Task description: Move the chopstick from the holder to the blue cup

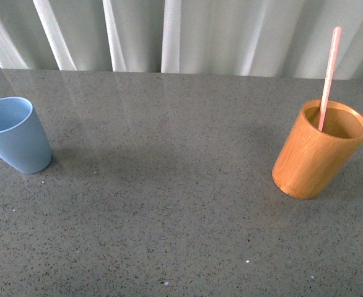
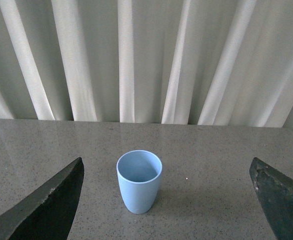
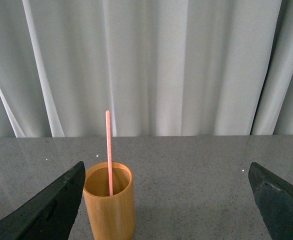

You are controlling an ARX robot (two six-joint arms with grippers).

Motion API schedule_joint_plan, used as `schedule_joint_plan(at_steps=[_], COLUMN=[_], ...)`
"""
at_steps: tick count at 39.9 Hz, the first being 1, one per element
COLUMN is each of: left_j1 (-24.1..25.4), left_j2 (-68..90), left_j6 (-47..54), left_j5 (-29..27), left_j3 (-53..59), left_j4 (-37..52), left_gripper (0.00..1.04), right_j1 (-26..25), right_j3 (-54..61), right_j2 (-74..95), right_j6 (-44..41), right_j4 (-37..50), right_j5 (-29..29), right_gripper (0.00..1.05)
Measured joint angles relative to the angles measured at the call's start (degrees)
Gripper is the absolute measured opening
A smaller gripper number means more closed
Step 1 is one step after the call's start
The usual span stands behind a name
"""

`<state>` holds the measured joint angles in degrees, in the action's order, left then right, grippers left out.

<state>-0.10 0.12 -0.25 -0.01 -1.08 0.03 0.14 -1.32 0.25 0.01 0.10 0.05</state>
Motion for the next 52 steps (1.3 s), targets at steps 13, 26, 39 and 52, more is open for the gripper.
schedule_joint_plan(at_steps=[13, 26, 39, 52], left_j1=[0.0, 0.0, 0.0, 0.0], left_j2=[0.0, 0.0, 0.0, 0.0], left_j6=[0.0, 0.0, 0.0, 0.0], left_j5=[0.0, 0.0, 0.0, 0.0], left_j3=[0.0, 0.0, 0.0, 0.0], left_j4=[0.0, 0.0, 0.0, 0.0], left_gripper=[0.98, 0.98, 0.98, 0.98], right_j1=[0.0, 0.0, 0.0, 0.0], right_j3=[0.0, 0.0, 0.0, 0.0], right_j2=[0.0, 0.0, 0.0, 0.0], right_j6=[0.0, 0.0, 0.0, 0.0], right_j4=[0.0, 0.0, 0.0, 0.0], right_j5=[0.0, 0.0, 0.0, 0.0], right_gripper=[0.95, 0.95, 0.95, 0.95])
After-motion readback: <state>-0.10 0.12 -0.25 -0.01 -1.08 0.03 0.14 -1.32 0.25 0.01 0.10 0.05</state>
